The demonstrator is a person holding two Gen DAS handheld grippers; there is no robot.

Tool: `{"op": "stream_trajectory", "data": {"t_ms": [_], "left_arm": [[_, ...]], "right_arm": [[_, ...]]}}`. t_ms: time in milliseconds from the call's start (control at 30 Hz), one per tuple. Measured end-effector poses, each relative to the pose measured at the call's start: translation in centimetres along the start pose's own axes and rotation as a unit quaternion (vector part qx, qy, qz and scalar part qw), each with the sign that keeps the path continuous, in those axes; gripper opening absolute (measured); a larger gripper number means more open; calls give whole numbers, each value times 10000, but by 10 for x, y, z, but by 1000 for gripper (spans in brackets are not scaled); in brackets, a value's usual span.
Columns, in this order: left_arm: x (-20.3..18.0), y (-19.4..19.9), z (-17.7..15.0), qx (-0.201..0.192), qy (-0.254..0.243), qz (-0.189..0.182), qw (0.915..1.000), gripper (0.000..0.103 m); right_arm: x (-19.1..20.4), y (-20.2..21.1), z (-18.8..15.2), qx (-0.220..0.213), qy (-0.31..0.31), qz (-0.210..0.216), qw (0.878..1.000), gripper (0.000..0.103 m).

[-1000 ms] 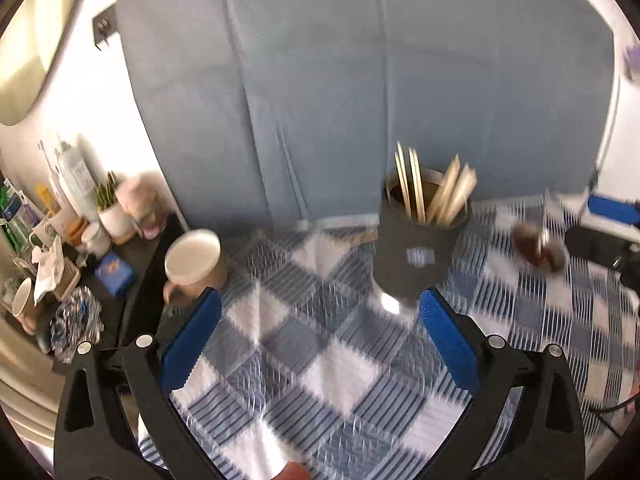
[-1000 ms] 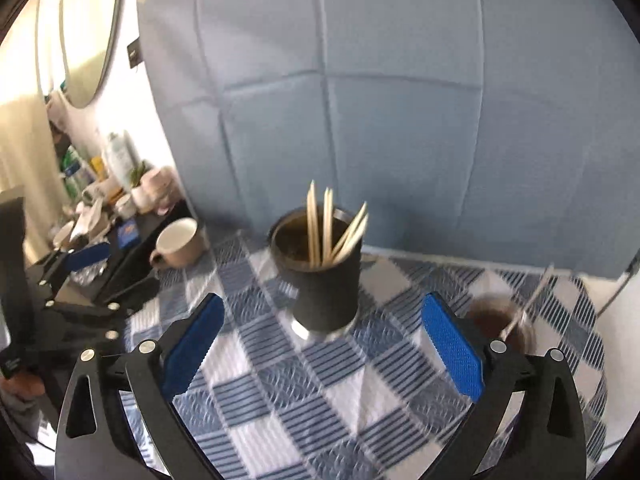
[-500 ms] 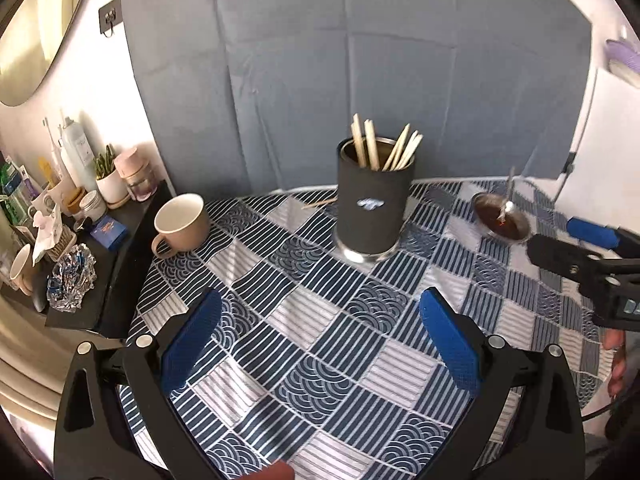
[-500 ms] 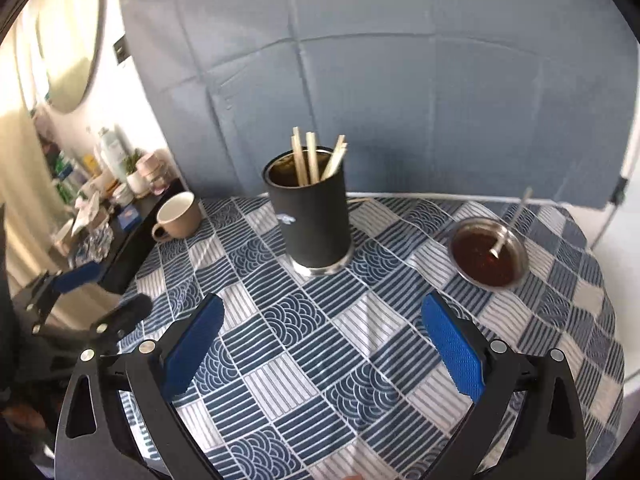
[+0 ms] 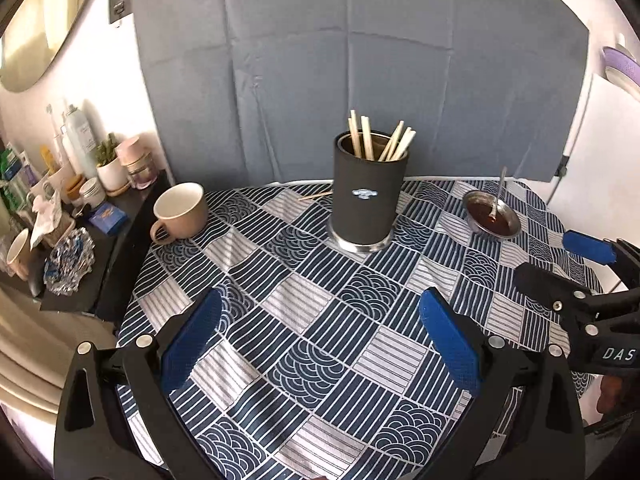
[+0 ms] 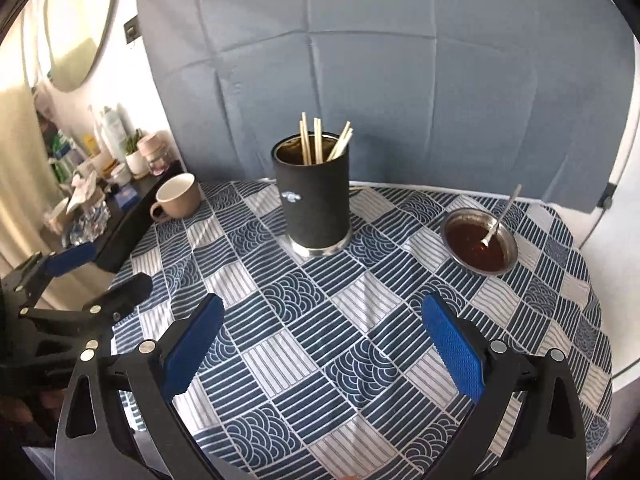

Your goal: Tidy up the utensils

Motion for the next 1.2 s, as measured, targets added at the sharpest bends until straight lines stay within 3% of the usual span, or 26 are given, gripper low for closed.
{"op": "stream_trajectory", "data": {"t_ms": [467, 1200], "left_arm": [[21, -1, -18, 304, 618, 192, 9974, 97], [19, -3, -23, 413, 594, 103, 9973, 97]], "right_arm": [[-5, -4, -6, 178, -196, 138, 9996, 95], [3, -16, -17, 553, -23, 237, 9982, 95]]}}
Point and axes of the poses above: each gripper's, at about its wrist camera, not at the fingertips, and y roughly against the way its jaws point, x to its left, z to its top, the point moved 4 cm from there along -y, roughly the way its jaws point, and after that the axes turned 12 degrees about -y, right-handed, at the moved point
